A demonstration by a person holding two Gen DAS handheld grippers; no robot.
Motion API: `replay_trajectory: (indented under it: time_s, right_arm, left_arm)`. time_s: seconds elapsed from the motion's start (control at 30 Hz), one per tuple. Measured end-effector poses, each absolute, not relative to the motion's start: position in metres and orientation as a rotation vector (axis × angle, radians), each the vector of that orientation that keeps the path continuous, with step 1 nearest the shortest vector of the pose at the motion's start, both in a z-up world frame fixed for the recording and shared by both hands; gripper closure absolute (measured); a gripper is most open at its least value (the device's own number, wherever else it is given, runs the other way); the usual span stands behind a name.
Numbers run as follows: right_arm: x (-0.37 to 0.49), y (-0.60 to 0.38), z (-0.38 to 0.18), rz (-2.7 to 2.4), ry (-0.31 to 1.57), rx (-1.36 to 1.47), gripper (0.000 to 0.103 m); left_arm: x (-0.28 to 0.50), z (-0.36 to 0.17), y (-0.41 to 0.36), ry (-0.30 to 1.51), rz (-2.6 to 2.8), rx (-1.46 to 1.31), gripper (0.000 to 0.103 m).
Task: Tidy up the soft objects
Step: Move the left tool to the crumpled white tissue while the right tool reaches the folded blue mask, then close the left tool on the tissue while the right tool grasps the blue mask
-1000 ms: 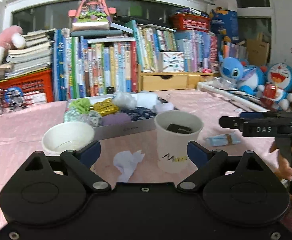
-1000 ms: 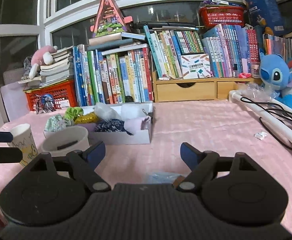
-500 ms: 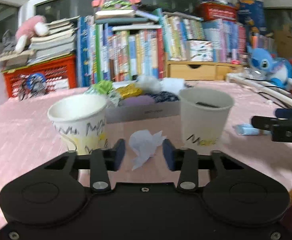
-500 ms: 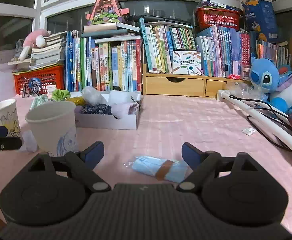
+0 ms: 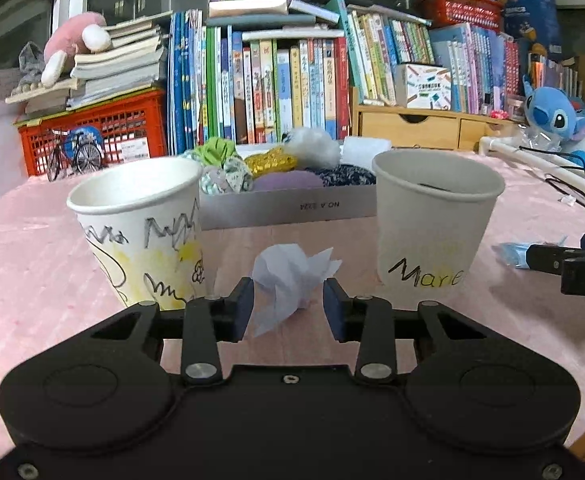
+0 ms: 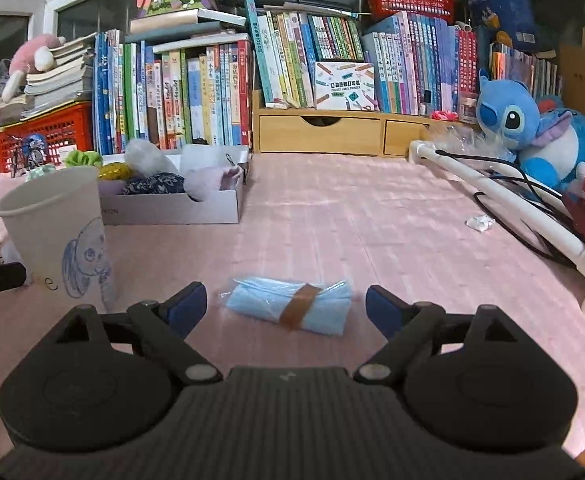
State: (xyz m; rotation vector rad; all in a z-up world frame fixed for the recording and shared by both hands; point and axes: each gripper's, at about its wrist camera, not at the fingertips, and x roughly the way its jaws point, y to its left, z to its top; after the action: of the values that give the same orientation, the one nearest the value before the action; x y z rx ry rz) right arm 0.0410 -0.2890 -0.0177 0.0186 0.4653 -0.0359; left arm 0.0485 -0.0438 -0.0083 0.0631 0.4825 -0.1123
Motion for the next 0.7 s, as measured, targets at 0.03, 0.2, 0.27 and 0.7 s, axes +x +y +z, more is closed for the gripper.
replay_trajectory:
  time_s: [0.03,0.2,0.27,0.7]
  right_arm:
    - [0.042,-0.289,-0.018,-0.037,0.471,0.017,0.010]
    - [0.048,-0.287,-0.018,-0.042,0.498,0.017,0.010]
    - [0.050,-0.287,-0.018,-0.043,0.506,0.020,0.010]
    - [0.058,-0.285,-0.021,-0.041,0.541,0.021,0.010]
  left_arm:
    - [0.051,-0.009,-0.044,0.488,-0.112,0.056,0.067]
    - [0.059,-0.012,-0.045,0.511,-0.102,0.039,0.067]
    - [0.061,-0.013,-0.047,0.521,-0.094,0.041,0.067]
    - [0.064,-0.015,-0.048,0.539,-0.086,0.045,0.082]
